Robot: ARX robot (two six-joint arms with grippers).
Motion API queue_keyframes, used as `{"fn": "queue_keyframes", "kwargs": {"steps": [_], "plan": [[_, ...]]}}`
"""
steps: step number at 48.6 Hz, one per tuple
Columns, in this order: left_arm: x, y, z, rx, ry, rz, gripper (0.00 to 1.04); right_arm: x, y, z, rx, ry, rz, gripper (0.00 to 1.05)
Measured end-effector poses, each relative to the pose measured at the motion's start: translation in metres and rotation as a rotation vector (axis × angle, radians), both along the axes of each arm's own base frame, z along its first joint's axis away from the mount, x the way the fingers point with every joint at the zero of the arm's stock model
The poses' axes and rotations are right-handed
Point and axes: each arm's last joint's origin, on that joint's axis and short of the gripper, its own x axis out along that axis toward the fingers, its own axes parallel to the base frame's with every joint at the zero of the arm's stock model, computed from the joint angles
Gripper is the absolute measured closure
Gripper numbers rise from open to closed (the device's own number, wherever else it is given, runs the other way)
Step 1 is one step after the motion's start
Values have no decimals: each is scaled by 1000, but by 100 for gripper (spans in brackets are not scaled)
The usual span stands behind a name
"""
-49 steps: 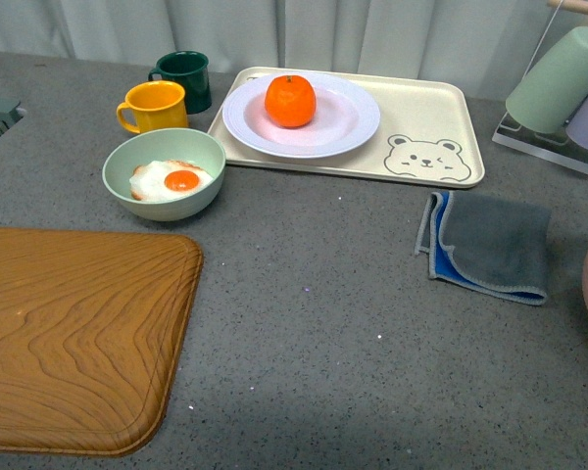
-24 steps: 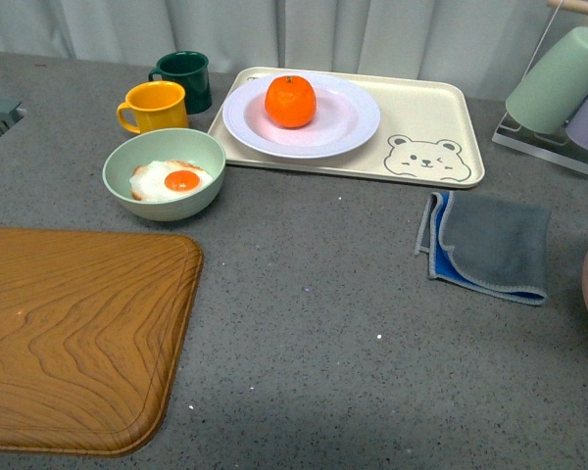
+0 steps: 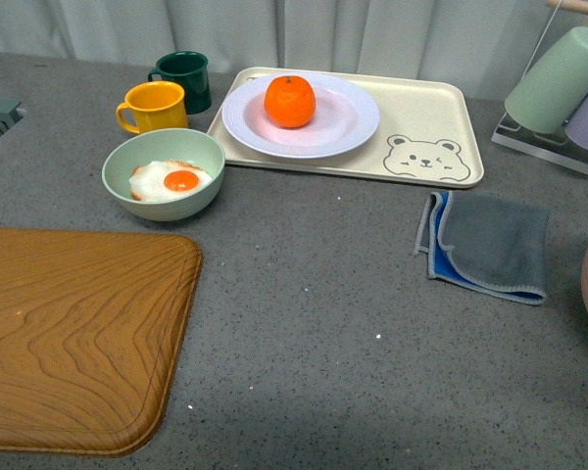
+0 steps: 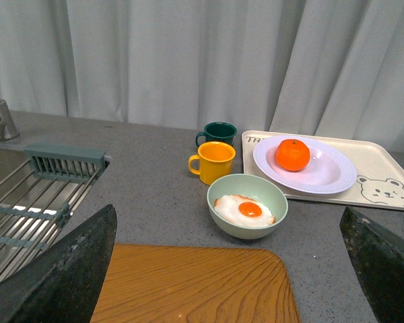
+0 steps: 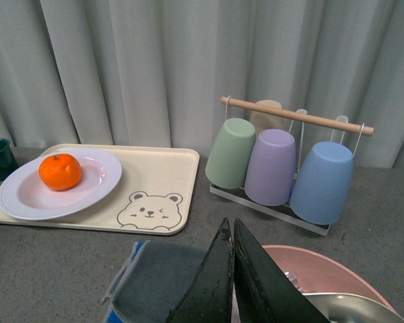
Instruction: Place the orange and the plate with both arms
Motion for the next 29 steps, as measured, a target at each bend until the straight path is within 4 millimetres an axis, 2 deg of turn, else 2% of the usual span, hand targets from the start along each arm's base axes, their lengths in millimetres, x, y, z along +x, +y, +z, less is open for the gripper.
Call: {"fn": "queue_keyframes", "kwargs": {"steps": [14, 29], "plan": [[0, 0, 0, 0, 0, 0, 7, -23, 0, 1, 0, -2, 0, 104], [0, 0, 0, 0, 0, 0, 7, -34, 0, 5, 0, -14, 1, 104]]}}
